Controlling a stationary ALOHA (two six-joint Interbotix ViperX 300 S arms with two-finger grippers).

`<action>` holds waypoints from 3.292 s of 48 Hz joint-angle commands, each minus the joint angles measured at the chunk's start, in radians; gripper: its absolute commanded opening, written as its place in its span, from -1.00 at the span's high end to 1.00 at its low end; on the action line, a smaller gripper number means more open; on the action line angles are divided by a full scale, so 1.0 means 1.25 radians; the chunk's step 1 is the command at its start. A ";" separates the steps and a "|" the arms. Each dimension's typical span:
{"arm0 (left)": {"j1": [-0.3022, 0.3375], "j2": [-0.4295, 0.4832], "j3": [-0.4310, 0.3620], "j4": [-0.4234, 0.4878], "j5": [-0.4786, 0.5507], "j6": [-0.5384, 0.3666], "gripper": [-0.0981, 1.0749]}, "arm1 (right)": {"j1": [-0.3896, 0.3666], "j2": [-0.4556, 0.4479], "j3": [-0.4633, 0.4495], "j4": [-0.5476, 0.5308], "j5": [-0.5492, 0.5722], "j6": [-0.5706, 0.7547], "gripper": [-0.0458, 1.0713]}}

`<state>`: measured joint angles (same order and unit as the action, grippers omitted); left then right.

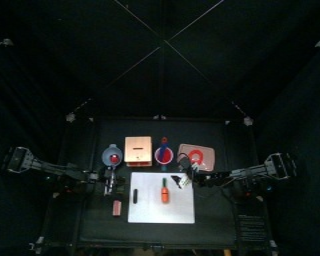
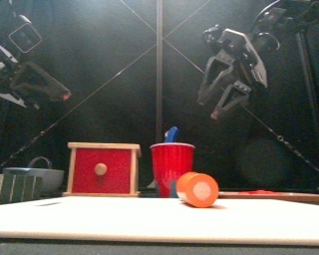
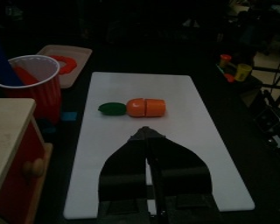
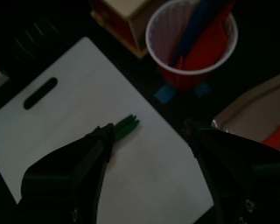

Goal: Cut carrot

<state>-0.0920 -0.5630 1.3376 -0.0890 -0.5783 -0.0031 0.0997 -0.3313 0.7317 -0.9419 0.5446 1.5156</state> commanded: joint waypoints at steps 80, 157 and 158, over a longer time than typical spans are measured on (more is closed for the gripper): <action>0.032 0.000 -0.009 -0.038 -0.002 0.001 0.35 | -0.458 -0.015 -0.269 -0.103 -0.470 0.005 -0.80; 0.037 -0.001 -0.015 -0.053 0.028 0.001 0.35 | -0.268 -0.167 -0.346 -0.001 -0.309 0.059 -0.81; 0.037 0.000 -0.015 -0.053 0.028 0.001 0.35 | -0.271 -0.163 -0.350 0.002 -0.309 0.059 -0.81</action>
<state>-0.0476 -0.5645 1.3407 -0.1534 -0.5400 -0.0015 -0.2194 -0.5369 0.3375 -0.9388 0.1611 1.5907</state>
